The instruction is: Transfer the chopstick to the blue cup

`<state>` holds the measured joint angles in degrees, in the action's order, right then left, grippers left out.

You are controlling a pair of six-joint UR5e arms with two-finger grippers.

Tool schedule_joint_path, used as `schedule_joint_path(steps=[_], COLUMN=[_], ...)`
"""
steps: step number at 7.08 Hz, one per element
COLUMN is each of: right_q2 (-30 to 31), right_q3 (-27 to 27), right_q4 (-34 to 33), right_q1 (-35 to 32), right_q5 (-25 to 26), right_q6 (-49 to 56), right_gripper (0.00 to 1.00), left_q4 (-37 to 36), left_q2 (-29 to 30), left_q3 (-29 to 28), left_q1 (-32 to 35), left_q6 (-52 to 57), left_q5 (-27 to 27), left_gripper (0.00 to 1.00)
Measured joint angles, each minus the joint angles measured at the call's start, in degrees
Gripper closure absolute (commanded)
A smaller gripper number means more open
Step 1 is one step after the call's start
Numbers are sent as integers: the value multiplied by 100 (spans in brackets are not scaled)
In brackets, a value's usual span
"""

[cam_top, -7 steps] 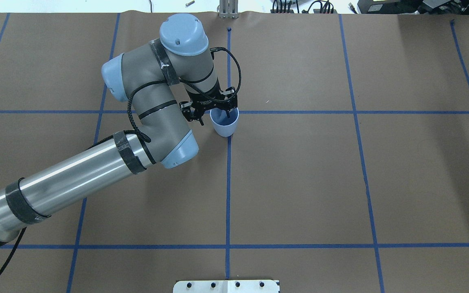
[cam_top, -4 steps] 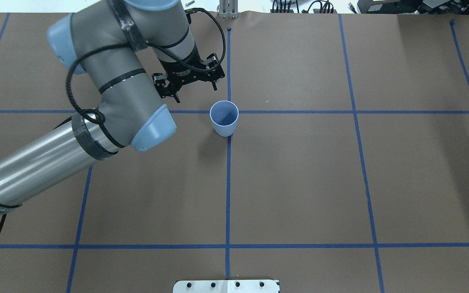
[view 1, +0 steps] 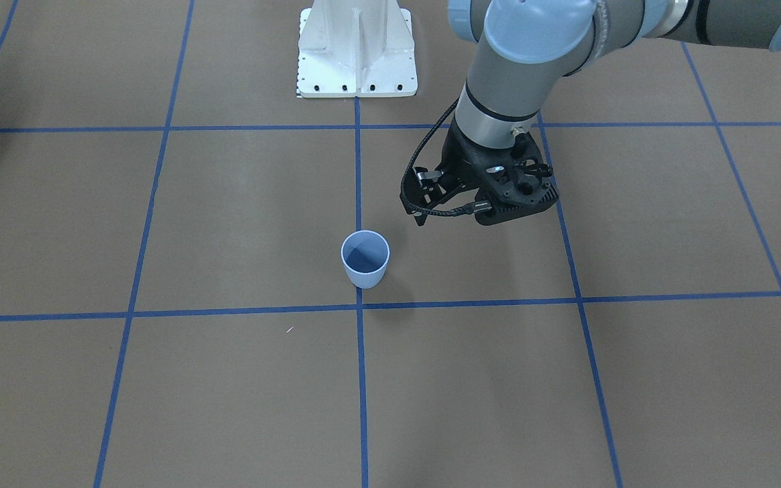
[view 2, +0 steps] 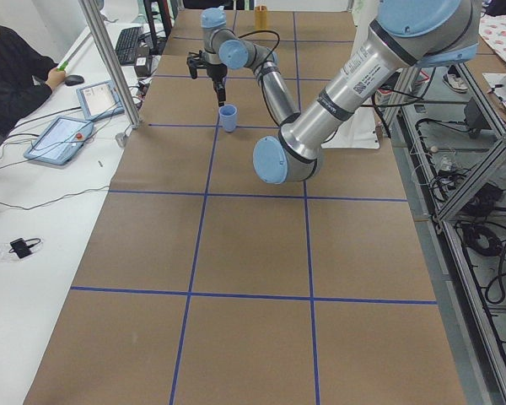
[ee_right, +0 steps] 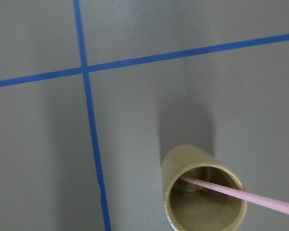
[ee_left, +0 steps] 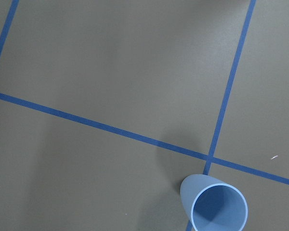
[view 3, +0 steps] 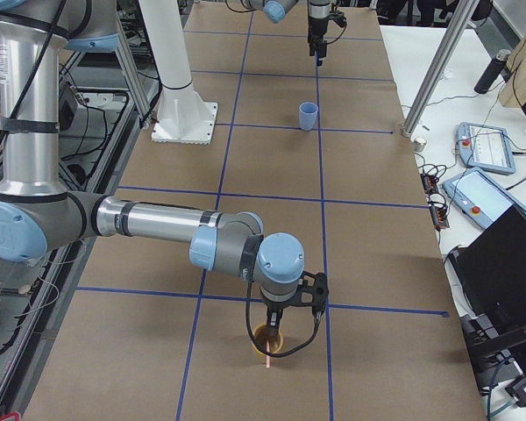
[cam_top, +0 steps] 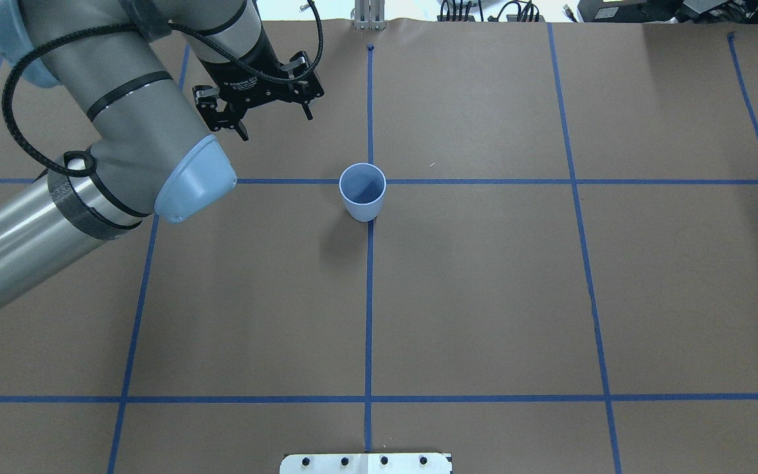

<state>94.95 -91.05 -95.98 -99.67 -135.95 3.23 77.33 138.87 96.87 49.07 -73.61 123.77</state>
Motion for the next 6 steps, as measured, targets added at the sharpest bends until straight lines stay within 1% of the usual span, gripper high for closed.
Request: schedule_joint_path(steps=[2,4,6], right_q2=[3,-22,-192], right_q3=[337,457,651], right_q4=[17,26,29], right_q1=[-117,-137,-186], right_q5=[6,35,148], right_q6=[-525,-1009,-1192], right_gripper=[0,0,0], left_q4=[1,1,3], left_q2=[9,11,-1], left_q3=[50,102,143], left_q1=[217,316,344], left_q6=[4,5,5], left_q5=[346,490,523], left_gripper=[2,2,2])
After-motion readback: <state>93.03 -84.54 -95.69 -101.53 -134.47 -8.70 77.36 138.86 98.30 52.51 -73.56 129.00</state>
